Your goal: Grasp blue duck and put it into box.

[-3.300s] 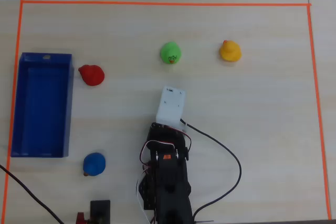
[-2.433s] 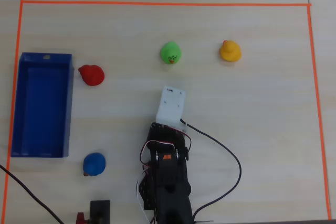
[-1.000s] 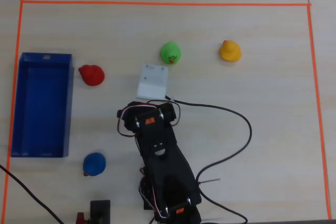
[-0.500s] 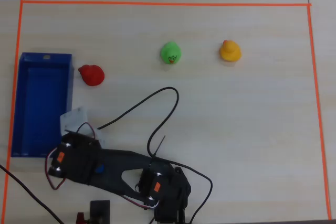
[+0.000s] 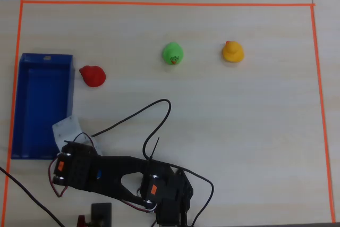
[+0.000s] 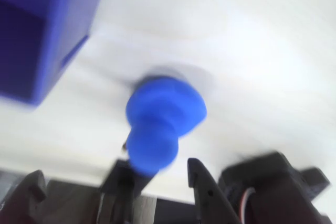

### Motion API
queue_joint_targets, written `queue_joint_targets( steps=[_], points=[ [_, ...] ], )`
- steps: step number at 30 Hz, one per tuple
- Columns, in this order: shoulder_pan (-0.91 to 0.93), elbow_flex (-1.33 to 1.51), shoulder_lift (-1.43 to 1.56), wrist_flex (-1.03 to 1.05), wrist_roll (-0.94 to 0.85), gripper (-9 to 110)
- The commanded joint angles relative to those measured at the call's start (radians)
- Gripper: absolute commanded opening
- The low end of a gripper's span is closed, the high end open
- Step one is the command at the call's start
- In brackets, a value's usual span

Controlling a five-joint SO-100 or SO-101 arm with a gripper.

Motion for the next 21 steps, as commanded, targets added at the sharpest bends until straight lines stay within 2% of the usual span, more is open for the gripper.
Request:
queue_joint_targets(
  steps=[1,5,8,9,10,11,17,21],
  points=[
    [-0.009,0.061,0.008,-0.078,0.025,36],
    [-0.008,0.118,0.008,-0.115,0.032,35],
    [-0.006,0.141,0.005,-0.127,0.046,28],
    [-0.006,0.149,0.005,-0.130,0.049,20],
    [-0.006,0.156,0.002,-0.135,0.060,6],
    [-0.005,0.164,0.000,-0.143,0.067,0],
    [0.034,0.183,0.028,-0.117,0.063,0],
    [0.244,-0.002,0.129,0.043,0.026,0]
  ],
)
